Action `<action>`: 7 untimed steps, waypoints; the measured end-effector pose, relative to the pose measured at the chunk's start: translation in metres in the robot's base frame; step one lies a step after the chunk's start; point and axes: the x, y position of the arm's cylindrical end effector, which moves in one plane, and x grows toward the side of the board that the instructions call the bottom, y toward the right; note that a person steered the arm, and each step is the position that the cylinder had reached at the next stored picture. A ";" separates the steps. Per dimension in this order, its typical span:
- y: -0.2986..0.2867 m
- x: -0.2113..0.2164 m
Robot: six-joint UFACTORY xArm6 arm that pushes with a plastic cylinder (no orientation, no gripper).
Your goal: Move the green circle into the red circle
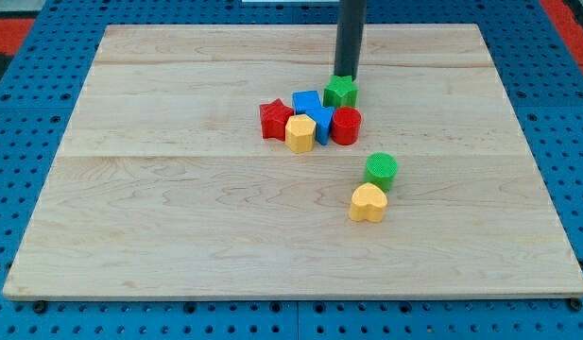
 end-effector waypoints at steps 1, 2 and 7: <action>-0.006 0.009; -0.036 0.012; 0.037 0.164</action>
